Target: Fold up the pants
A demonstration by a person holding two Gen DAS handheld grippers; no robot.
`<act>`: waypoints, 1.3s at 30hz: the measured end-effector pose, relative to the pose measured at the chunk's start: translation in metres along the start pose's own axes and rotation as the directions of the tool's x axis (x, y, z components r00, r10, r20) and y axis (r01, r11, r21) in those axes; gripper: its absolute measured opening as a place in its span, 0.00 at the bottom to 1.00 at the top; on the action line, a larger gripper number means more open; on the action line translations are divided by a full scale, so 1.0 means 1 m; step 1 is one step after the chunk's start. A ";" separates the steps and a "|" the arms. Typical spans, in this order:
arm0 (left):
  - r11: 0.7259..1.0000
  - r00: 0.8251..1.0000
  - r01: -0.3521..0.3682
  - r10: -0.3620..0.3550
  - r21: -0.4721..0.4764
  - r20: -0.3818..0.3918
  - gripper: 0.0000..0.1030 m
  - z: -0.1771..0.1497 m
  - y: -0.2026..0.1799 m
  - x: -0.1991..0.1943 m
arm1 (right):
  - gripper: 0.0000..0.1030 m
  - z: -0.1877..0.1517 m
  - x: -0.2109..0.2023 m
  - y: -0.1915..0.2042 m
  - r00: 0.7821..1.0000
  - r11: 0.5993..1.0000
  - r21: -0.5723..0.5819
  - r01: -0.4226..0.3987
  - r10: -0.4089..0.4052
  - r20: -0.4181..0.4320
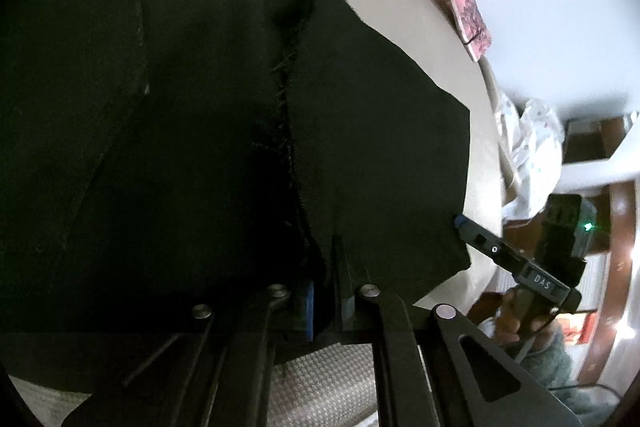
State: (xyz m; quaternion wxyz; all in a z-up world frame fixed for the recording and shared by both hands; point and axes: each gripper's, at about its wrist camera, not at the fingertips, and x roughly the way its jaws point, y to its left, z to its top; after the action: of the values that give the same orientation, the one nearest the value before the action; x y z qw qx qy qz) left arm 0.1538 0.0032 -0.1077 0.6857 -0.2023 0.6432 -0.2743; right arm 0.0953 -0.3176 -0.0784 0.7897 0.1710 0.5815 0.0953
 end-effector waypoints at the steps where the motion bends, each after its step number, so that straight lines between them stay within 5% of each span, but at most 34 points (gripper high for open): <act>1: 0.999 1.000 -0.022 0.022 0.023 0.005 0.13 -0.001 -0.003 -0.003 | 0.51 0.001 0.001 0.002 1.000 1.000 -0.014 0.014 -0.014 -0.006; 5: 0.956 0.969 -0.235 0.216 0.178 0.123 0.23 0.001 -0.027 -0.025 | 0.51 0.015 -0.007 0.007 0.999 0.998 -0.046 0.035 -0.034 0.040; 8: 0.923 0.933 -0.315 0.260 0.221 0.248 0.34 0.011 -0.040 -0.043 | 0.51 0.037 -0.011 0.009 0.992 0.994 -0.071 0.084 -0.077 0.098; 11: 0.912 0.919 -0.314 0.222 0.263 0.326 0.39 0.026 -0.055 -0.046 | 0.48 0.061 -0.006 0.007 0.986 0.990 -0.076 0.119 -0.109 0.125; 17: 0.885 0.925 -0.313 0.202 0.344 0.322 0.39 0.067 -0.073 -0.009 | 0.38 0.094 0.017 0.004 0.973 0.975 -0.094 0.204 -0.191 0.128; 22: 0.877 0.925 -0.354 0.278 0.324 0.258 0.39 0.093 -0.058 0.024 | 0.36 0.099 0.035 0.001 0.969 0.968 -0.102 0.230 -0.219 0.111; 28: 0.795 0.892 -0.442 0.342 0.415 0.295 0.39 0.084 -0.071 0.028 | 0.36 0.098 0.034 0.003 0.966 0.964 -0.112 0.243 -0.230 0.115; 39: 0.790 0.866 -0.489 0.385 0.370 0.320 0.45 0.029 -0.059 0.011 | 0.37 0.038 0.020 0.010 0.976 0.976 -0.083 0.200 -0.191 0.106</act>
State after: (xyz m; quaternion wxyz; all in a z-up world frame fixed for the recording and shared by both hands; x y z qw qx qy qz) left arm 0.1761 -0.0510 -0.0767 0.8270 0.0828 0.5107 -0.2199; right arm 0.1379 -0.3070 -0.0819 0.8299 0.0801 0.5510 0.0355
